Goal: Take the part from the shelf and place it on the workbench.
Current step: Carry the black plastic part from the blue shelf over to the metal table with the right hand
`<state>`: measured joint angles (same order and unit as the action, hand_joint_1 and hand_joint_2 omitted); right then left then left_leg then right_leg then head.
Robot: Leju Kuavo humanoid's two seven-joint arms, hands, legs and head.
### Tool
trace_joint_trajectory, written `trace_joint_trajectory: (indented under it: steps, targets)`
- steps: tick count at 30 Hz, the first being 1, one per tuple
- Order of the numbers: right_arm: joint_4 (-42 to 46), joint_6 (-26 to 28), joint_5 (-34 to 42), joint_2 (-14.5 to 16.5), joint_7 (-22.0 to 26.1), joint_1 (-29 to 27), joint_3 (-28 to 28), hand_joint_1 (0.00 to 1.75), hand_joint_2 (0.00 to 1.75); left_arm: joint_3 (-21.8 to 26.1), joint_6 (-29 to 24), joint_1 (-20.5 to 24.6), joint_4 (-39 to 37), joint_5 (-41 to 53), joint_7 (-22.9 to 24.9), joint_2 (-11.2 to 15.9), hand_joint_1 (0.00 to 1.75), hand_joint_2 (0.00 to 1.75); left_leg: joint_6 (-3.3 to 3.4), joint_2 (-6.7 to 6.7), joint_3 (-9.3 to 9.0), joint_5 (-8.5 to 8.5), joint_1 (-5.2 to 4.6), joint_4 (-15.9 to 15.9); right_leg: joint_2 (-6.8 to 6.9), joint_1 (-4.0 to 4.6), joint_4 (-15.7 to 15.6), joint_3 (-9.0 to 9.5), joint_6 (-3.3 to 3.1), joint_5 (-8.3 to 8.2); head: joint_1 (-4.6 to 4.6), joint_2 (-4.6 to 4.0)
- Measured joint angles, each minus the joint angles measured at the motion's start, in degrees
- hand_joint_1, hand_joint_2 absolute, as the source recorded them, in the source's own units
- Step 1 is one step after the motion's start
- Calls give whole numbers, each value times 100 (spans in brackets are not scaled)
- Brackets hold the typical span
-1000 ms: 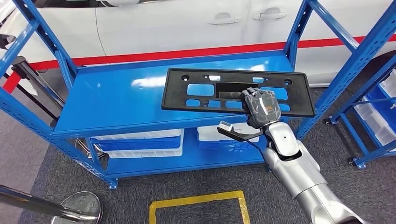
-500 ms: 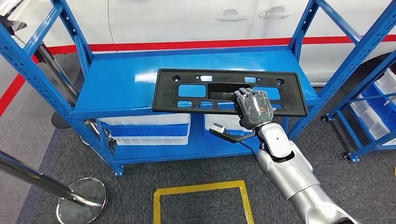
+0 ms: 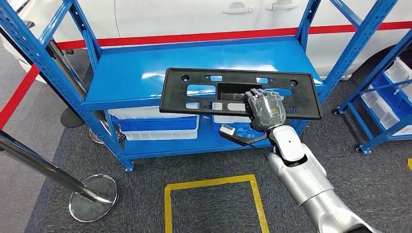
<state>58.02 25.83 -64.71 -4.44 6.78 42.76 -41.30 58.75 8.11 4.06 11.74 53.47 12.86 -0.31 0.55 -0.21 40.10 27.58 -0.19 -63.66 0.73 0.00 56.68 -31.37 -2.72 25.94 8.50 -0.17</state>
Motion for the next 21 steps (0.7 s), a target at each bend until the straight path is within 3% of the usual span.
trace_joint_trajectory:
  steps: [1, 2, 3, 4, 6, 8, 10, 12, 13, 15, 17, 18, 19, 20, 21]
  targets:
    - [-6, -14, -7, 27, -16, 2, -3, 175, 175, 0, 20, -1, 0, -3, 3, 9, 0, 175, -39, 1, 86, 279, 30, -363, -3, -7, 4, -94, -7, -74, 1, 0]
    - [-16, -30, -11, 55, -31, 2, -6, 175, 175, 0, 39, -2, 0, -5, 5, 26, 0, 175, -79, 3, 148, 448, 59, -721, -3, -16, 17, -193, 8, -142, 1, 0]
    - [-31, -56, -9, 78, -36, 1, -9, 175, 175, 0, 55, 0, 0, -7, 8, 45, 0, 175, -117, 3, 156, 463, 86, -976, 0, -28, 37, -293, 27, -203, 1, 0]
    - [-48, -93, 6, 95, -31, 2, -10, 175, 175, 0, 69, 2, 0, -6, 11, 66, 0, 175, -155, 3, 88, 349, 111, -1061, 5, -47, 65, -393, 55, -257, 1, 1]
    - [-80, -205, 88, 126, -10, 10, -12, 175, 175, 0, 92, 6, 0, 1, 16, 98, 0, 175, -230, 4, -345, 36, 171, -651, 14, -90, 160, -596, 129, -350, 1, 1]
    - [-95, -309, 213, 142, 23, 30, -12, 175, 175, 1, 97, 12, 0, 19, 13, 112, 0, 175, -258, -12, -911, 94, 187, 120, 18, -101, 273, -753, 210, -416, 3, 1]
    - [-96, -380, 322, 143, 65, 59, -12, 175, 175, 2, 86, 8, 0, 44, 0, 119, 0, 175, -201, -27, -1118, 270, 158, 492, 20, -85, 320, -814, 287, -496, 1, 0]
    - [-99, -424, 385, 134, 89, 84, -12, 175, 175, 2, 74, 0, 0, 60, -10, 121, 0, 175, -86, -12, -1036, 211, 153, 497, 14, -95, 323, -850, 364, -546, -2, 0]
    - [-101, -445, 403, 125, 91, 93, -12, 175, 175, 2, 72, 7, 0, 64, -12, 120, 0, 175, -22, 1, -988, 153, 151, 492, 5, -106, 385, -897, 392, -446, -1, 0]
    - [-104, -492, 424, 107, 91, 106, -12, 175, 175, 2, 70, 20, 0, 71, -18, 120, 0, 175, 90, 28, -847, 15, 143, 498, -15, -125, 824, -1058, 420, 65, -1, 0]
    - [-104, -545, 438, 99, 91, 115, -12, 175, 175, 2, 71, 17, 0, 86, -25, 120, 0, 175, 143, 15, -671, -124, 107, 491, -24, -122, 1550, -1220, 424, 569, -1, 0]
    - [-104, -565, 445, 96, 91, 116, -12, 175, 175, 3, 73, 15, 0, 94, -25, 120, 0, 175, 150, -2, -579, -194, 84, 487, -31, -115, 1830, -1235, 414, 636, -1, 1]
    - [-104, -584, 451, 93, 91, 118, -12, 175, 175, 3, 76, 12, 0, 101, -21, 120, 0, 175, 154, -30, -485, -265, 58, 485, -41, -101, 1951, -1170, 388, 578, -1, 1]
    - [-104, -601, 458, 90, 91, 121, -12, 175, 175, 4, 79, 12, 0, 104, -16, 120, 0, 175, 155, -64, -394, -335, 31, 483, -61, -82, 1881, -1012, 341, 440, -1, 1]
    - [-103, -611, 462, 87, 91, 133, -12, 175, 175, 4, 82, 14, 0, 104, -13, 120, 0, 175, 154, -103, -313, -403, 7, 483, -108, -55, 1619, -760, 274, 297, -1, 1]
